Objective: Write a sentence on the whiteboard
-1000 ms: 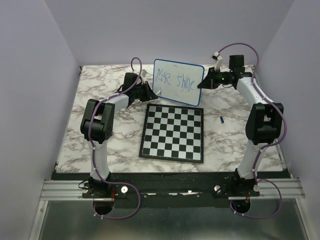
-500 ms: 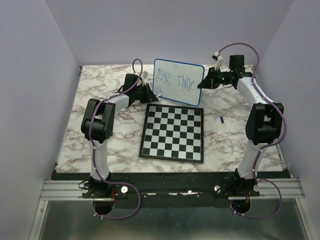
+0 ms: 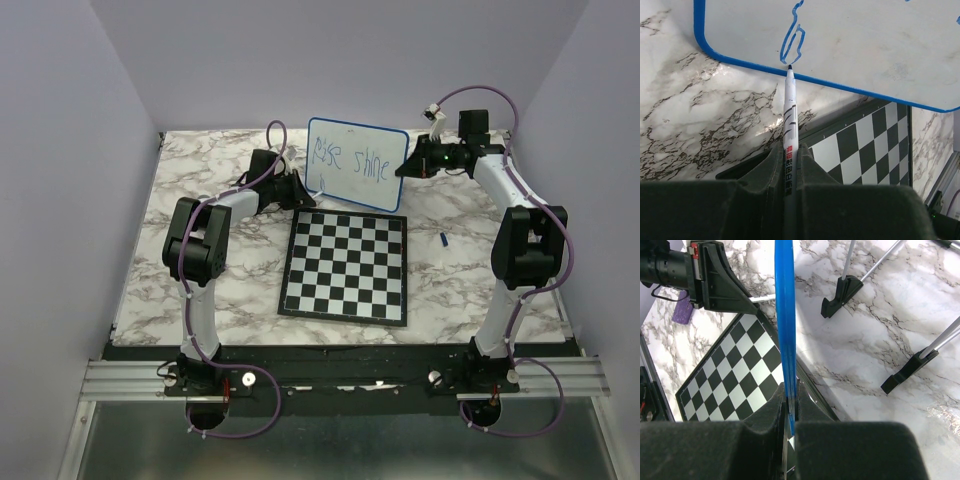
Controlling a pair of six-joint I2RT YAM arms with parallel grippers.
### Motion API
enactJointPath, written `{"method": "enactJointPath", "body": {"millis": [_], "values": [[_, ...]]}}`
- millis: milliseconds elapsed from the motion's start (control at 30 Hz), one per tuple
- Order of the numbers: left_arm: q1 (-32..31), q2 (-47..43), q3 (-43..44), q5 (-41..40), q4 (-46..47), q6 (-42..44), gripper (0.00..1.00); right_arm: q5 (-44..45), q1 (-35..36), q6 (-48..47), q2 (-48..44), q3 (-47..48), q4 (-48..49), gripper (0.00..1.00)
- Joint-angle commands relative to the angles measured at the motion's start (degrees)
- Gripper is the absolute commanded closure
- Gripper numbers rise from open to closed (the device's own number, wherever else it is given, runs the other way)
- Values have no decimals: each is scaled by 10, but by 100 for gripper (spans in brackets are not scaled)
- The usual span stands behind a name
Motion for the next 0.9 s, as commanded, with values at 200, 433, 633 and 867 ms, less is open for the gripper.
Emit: {"method": "enactJointPath", "body": {"millis": [200, 433, 633, 867], "values": [[8, -7, 3, -26, -13, 5, 100, -21, -1, -5, -2, -3, 17, 100], [9, -21, 6, -21, 3, 2, 100, -22, -2, -6, -2, -3, 18, 100], [9, -62, -20, -9, 40, -9, 100, -21, -2, -6, -1, -4, 17, 100], [10, -100, -34, -11, 45, -5, 100, -22, -2, -5, -2, -4, 17, 100]]}}
